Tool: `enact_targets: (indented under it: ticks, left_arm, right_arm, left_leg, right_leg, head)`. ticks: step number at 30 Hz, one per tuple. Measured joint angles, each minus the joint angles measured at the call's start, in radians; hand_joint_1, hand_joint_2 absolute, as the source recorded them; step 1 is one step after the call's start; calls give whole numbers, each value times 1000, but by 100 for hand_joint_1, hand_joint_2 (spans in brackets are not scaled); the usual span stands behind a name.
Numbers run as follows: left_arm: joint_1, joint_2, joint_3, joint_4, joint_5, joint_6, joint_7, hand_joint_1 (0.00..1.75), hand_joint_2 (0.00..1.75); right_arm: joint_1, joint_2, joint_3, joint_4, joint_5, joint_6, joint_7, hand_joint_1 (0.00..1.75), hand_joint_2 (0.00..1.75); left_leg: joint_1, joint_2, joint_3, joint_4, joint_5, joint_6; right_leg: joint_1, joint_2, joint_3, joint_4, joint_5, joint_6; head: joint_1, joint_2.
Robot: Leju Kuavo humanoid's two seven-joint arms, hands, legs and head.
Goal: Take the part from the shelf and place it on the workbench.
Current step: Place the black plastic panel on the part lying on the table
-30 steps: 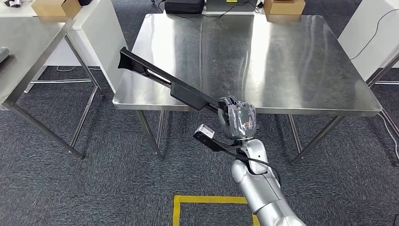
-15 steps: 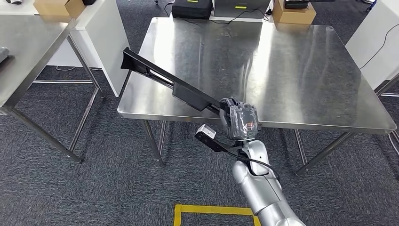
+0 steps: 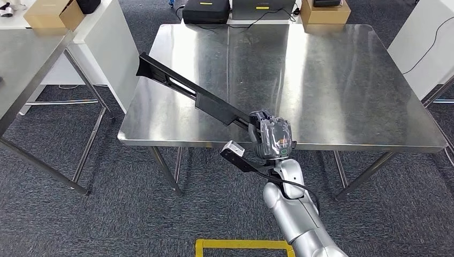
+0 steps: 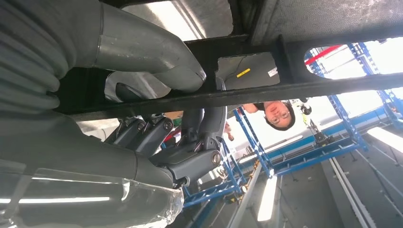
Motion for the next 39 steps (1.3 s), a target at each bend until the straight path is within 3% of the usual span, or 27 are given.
enact_targets:
  ticks: [2,4,6,8,9,12,13,14,15,17,18,19,21,22,24,26,28,29,30,33,34,35,37,39]
  left_arm:
    - [0,0,0,0,0,0,0,0,0]
    - [0,0,1,0,0,0,0,0,0]
    - [0,2,5,-1,-1,0,1,0,0]
    - [1,3,8,-3,-1,0,2,0,0]
    - [2,3,8,-3,-2,1,2,0,0]
    - [2,1,8,-4,-2,1,2,0,0]
    - [3,0,8,-4,-2,1,2,0,0]
    - [4,0,8,-4,-2,0,2,0,0]
    - [5,-1,8,-4,-2,0,2,0,0]
    - [6,-2,8,-4,-2,1,2,0,0]
    - [5,-2,9,-4,-2,1,2,0,0]
    - [4,-2,9,-5,-2,1,2,0,0]
    - [3,-2,9,-6,-3,1,3,0,0]
    - [4,-1,9,-6,-3,2,3,0,0]
    - [2,-2,10,-6,-5,2,4,0,0]
    - [2,-3,14,-6,-8,3,5,0,0]
    - [4,-3,21,-6,-11,3,6,0,0]
    - [5,-3,24,-6,-13,3,6,0,0]
    - [5,-3,27,-6,-15,3,6,0,0]
    - [7,0,33,-6,-24,4,6,0,0]
    - [7,1,34,-6,-26,7,6,0,0]
    - [7,2,35,-7,-28,10,6,0,0]
    - [5,2,38,-8,-33,14,5,0,0]
    - [4,1,43,-9,-39,15,5,0,0]
  right_arm:
    - [0,0,0,0,0,0,0,175,175]
    - [0,1,0,0,1,1,0,175,175]
    - [-1,7,2,-4,4,4,1,175,175]
    - [-3,11,3,-8,7,7,2,175,175]
    - [-4,11,4,-8,7,7,2,175,175]
    - [-4,9,6,-8,7,8,2,175,175]
    - [-1,8,7,-8,7,8,2,175,175]
    - [1,6,7,-8,7,8,2,175,175]
    - [2,5,8,-8,7,8,2,175,175]
    - [2,4,9,-7,7,8,2,175,175]
    - [1,4,9,-7,7,9,2,175,175]
    - [1,4,10,-7,7,9,2,175,175]
    - [1,5,11,-8,8,9,4,175,175]
    - [1,6,11,-8,8,10,5,175,175]
    - [-1,10,11,-9,11,11,7,175,175]
    - [-2,15,11,-9,15,14,8,175,175]
    - [0,16,11,-8,17,15,8,175,175]
    - [1,16,11,-8,18,15,8,175,175]
    - [1,17,11,-8,18,16,9,175,175]
    - [0,19,11,-7,19,16,9,175,175]
    - [0,20,11,-7,19,16,9,175,175]
    - [-1,21,11,-7,19,16,10,175,175]
    - [-1,23,11,-9,20,17,12,175,175]
    - [-4,23,11,-12,24,16,13,175,175]
  left_leg:
    - [0,0,1,-3,2,0]
    - [0,0,26,-67,46,5]
    - [-7,-2,82,-187,93,28]
    - [-10,-2,129,-247,101,55]
    - [-7,-2,142,-249,103,61]
    - [-7,-3,154,-248,88,62]
    - [-7,-4,161,-248,81,60]
    - [-6,-6,170,-248,73,58]
    - [-5,-7,183,-248,63,54]
    - [-5,-9,204,-248,41,45]
    - [-5,-9,211,-248,31,39]
    - [-6,-8,216,-250,24,32]
    - [-7,-7,224,-246,21,20]
    - [-6,-5,219,-231,24,16]
    - [-3,-2,175,-152,21,8]
    - [0,0,91,-31,-15,-1]
    - [1,0,18,37,-62,-4]
    - [0,0,1,29,-64,-2]
    - [0,0,-2,-9,-42,3]
    - [-12,-2,33,-181,114,33]
    - [-17,-3,42,-211,148,41]
    - [-22,-3,46,-221,160,46]
    - [-22,-2,58,-229,154,51]
    - [-15,-1,76,-245,148,59]
  right_leg:
    - [0,0,0,0,0,0]
    - [1,1,7,0,-5,1]
    - [4,3,22,6,-18,19]
    - [6,3,18,45,-38,38]
    - [6,2,-6,94,-52,42]
    - [1,1,-129,275,-113,45]
    - [-1,1,-155,296,-124,50]
    - [-3,0,-162,280,-118,57]
    - [-5,-1,-151,226,-92,68]
    - [-7,-7,-110,85,-5,82]
    - [-5,-9,-92,37,27,77]
    - [-2,-10,-83,14,45,64]
    - [1,-7,-71,9,41,33]
    - [-1,-5,-64,6,39,24]
    - [-5,-3,-42,2,27,8]
    - [-3,-2,-23,1,10,-1]
    - [0,0,0,1,-11,-3]
    - [2,2,15,1,-23,-2]
    - [5,3,31,1,-35,-2]
    - [12,6,72,0,-69,3]
    - [13,7,78,-1,-77,8]
    - [13,9,81,-3,-82,15]
    - [13,9,85,-9,-93,27]
    - [14,5,67,30,-115,33]
  head:
    - [0,0]
    - [0,0]
    - [-2,0]
    - [0,0]
    - [3,0]
    - [10,0]
    - [11,0]
    - [11,0]
    - [11,0]
    - [13,0]
    - [14,0]
    - [14,0]
    - [13,0]
    - [12,0]
    - [8,0]
    - [3,0]
    - [0,0]
    - [-1,0]
    - [-2,0]
    - [-1,0]
    - [-1,0]
    - [0,0]
    - [-1,0]
    - [1,0]
